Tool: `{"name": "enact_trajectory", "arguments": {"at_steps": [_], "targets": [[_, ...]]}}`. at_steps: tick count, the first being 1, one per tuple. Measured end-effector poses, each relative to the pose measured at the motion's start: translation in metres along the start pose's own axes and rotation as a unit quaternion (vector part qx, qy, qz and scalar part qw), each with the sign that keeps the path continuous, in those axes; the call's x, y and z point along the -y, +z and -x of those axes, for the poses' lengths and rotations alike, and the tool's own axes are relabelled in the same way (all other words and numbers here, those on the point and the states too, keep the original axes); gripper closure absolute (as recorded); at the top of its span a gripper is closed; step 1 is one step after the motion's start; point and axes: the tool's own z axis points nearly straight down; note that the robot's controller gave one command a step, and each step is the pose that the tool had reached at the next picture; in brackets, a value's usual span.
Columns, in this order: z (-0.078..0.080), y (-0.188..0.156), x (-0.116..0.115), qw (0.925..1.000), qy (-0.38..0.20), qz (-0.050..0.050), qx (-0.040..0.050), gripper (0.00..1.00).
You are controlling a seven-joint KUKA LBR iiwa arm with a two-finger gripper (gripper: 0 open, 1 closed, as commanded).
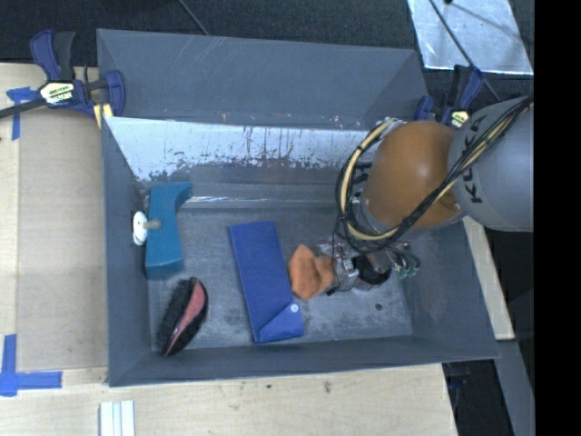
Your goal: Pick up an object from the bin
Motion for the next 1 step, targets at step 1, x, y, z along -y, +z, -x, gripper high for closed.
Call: {"name": "enact_trajectory", "arguments": {"at_steps": [1], "targets": [[0.01, -0.1334, 0.0097, 1.0, -0.001, 0.0, 0.0004, 1.0]]}}
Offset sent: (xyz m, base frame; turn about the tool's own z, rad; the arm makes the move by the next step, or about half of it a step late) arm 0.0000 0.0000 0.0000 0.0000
